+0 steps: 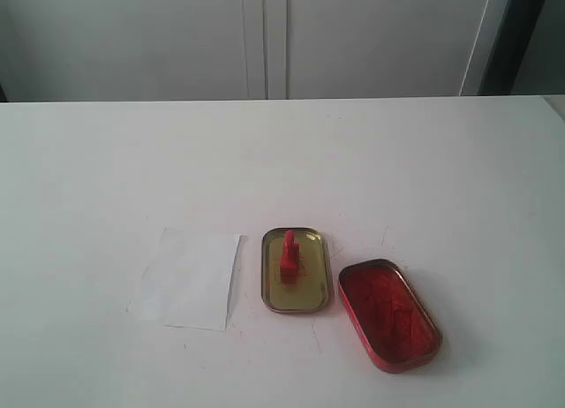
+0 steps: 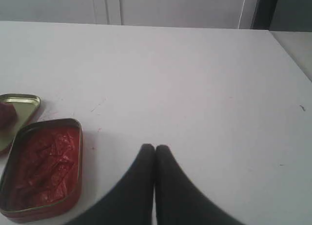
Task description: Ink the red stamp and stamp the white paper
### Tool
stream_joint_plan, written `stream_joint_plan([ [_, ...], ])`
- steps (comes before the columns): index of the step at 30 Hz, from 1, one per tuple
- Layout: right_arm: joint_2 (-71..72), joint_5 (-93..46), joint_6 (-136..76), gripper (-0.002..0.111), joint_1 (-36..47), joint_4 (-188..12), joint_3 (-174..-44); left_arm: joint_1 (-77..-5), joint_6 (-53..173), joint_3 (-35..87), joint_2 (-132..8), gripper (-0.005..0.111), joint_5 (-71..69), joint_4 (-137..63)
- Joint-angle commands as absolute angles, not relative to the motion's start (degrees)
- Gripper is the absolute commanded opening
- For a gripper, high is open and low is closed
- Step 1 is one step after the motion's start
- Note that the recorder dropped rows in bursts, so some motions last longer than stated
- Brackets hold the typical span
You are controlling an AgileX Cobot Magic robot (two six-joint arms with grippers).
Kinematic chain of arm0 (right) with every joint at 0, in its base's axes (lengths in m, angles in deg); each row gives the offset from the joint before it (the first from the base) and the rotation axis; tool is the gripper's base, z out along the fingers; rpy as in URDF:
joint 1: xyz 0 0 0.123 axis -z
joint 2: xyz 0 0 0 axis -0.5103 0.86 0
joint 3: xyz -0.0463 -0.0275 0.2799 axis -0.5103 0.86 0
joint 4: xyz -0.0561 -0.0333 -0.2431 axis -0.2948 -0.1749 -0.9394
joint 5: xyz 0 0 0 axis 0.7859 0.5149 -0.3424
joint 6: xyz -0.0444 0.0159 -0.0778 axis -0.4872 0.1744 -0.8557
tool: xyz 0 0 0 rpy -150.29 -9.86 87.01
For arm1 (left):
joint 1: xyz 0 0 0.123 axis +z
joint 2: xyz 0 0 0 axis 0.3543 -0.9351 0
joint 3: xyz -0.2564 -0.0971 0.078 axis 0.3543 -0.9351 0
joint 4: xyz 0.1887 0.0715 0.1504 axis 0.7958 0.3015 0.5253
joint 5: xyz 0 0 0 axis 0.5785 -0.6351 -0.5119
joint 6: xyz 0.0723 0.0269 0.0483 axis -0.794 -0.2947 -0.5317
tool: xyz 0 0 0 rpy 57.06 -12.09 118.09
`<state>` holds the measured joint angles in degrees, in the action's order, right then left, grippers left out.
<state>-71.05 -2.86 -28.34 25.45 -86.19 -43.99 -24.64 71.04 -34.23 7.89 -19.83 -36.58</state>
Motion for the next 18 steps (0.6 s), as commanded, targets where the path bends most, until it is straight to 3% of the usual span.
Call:
stream_joint_plan([
  [1,-71.3,-3.5,-27.9,0.0,25.7,-85.9,-43.7,-24.6,71.2,-34.8,8.1,0.0,-20.7,-36.5],
  [18,-71.3,-26.6,-27.9,0.0,25.7,-85.9,-43.7,-24.6,71.2,-34.8,8.1,0.0,-20.7,-36.5],
])
